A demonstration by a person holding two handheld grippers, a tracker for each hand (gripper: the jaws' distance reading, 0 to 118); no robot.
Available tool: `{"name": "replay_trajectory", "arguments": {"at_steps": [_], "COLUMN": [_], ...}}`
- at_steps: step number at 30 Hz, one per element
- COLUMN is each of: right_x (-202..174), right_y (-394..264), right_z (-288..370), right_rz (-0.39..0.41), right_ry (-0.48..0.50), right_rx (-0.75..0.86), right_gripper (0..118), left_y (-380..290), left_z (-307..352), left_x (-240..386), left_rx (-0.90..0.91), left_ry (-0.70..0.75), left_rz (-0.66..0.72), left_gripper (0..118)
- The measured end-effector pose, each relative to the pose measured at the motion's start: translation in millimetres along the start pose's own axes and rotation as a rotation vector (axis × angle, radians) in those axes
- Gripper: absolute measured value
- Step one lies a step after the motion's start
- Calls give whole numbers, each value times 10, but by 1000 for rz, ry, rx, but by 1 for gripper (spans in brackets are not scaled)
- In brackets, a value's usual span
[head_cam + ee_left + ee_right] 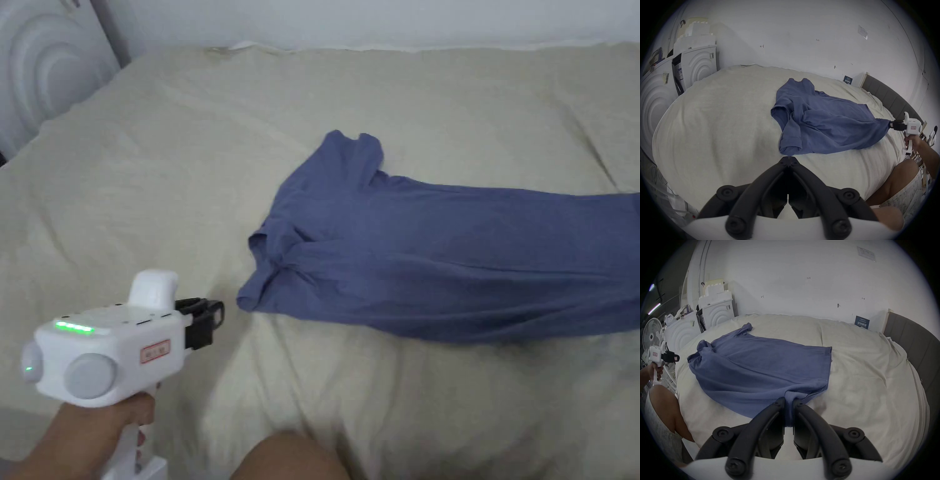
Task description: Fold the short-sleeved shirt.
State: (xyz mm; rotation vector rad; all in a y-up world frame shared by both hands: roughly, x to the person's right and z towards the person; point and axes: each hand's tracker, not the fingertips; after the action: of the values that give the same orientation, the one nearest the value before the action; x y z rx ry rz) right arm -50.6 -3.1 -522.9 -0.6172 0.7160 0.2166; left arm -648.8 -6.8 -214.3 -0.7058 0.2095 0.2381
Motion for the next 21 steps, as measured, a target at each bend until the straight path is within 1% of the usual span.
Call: {"name": "replay_trajectory", "arguments": {"at_steps": [6, 7, 8, 9, 10, 13, 17, 18, 19, 20, 21], "right_x": [-20, -36, -41, -41, -40, -36, -57, -58, -49, -45, -50], "right_y": [-27, -23, -23, -23, -21, -3, 25, 27, 30, 31, 32], "right_z": [-85, -80, -78, -77, -79, -94, -105, -105, -113, -119, -119], "right_rz": [-2, -1, -3, -8, -12, -7, -1, -5, -10, -10, -7], "right_ry": [-10, -11, -11, -9, -9, -11, -18, -16, -12, -14, -16], "right_rx": [-21, -26, -28, -27, -30, -37, -47, -47, -48, -48, -49], "right_gripper": [9, 9, 9, 9, 9, 9, 9, 9, 9, 9, 9], "left_y": [126, 138, 150, 167, 187, 242, 249, 252, 252, 242, 249], "left_z": [-338, -375, -428, -496, -541, -649, -942, -998, -1025, -1026, -1033], "left_x": [17, 27, 24, 3, -13, 51, 27, 40, 50, 70, 74], "left_rx": [-4, 5, 13, 5, -9, -19, -89, -113, -117, -125, -130], "left_ry": [-44, -42, -31, -32, -51, -53, -65, -68, -72, -88, -96], "left_rz": [-51, -59, -78, -77, -74, -81, -81, -81, -77, -64, -50], "left_gripper": [0, 14, 43, 76, 79, 79, 79, 77, 73, 64, 43]}}
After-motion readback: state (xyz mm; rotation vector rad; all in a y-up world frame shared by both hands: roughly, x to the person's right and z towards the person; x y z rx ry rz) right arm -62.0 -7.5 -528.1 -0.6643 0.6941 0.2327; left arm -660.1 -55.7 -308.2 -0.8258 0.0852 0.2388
